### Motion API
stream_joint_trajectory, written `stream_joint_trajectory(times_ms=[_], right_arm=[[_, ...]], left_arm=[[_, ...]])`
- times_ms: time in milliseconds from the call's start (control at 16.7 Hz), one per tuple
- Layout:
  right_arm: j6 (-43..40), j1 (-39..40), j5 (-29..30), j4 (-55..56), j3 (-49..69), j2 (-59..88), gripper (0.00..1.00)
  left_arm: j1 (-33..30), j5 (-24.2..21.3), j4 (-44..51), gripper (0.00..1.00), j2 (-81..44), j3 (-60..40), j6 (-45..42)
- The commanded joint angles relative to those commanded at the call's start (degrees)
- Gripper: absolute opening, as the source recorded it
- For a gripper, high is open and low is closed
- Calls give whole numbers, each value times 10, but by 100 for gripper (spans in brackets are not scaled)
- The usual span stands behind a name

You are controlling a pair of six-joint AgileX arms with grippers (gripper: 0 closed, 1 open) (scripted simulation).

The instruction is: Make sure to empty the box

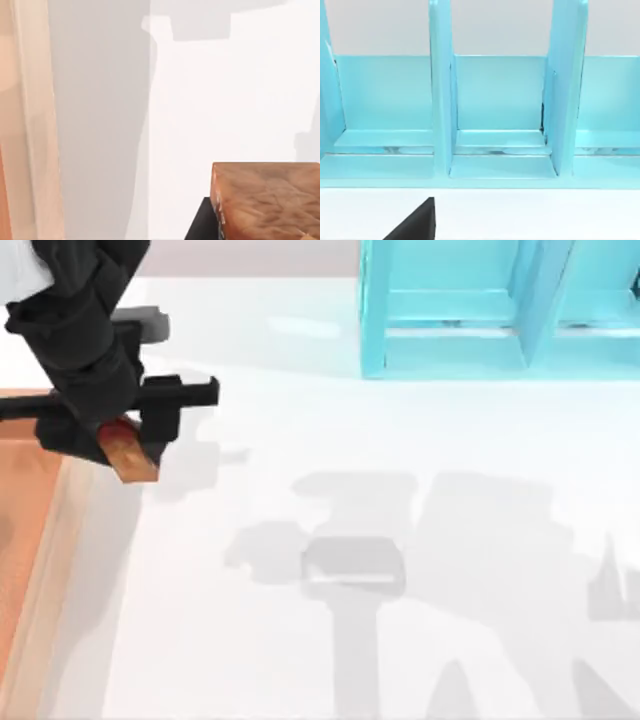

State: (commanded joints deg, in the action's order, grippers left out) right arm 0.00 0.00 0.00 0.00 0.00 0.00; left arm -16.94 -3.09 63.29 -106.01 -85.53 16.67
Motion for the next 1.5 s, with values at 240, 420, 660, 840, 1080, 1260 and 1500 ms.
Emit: stream_joint_trajectory(times_ms=[240,420,660,840,1080,1260,1500], right_arm=[[0,0,0,0,0,0,100],[0,0,0,0,0,0,100],[0,0,0,0,0,0,100],[0,0,0,0,0,0,100],[0,0,0,0,0,0,100],[0,0,0,0,0,0,100],[0,0,0,0,0,0,100]], left_arm=[[-92,14,-5,0,-95,-32,96],[-119,30,-10,0,-124,-50,106],[-118,30,-10,0,-123,-49,104],[-118,30,-25,0,-129,-40,104],[-118,31,-66,0,-142,-15,103],[-119,31,-95,0,-154,4,103],[-119,31,-102,0,-156,8,103]])
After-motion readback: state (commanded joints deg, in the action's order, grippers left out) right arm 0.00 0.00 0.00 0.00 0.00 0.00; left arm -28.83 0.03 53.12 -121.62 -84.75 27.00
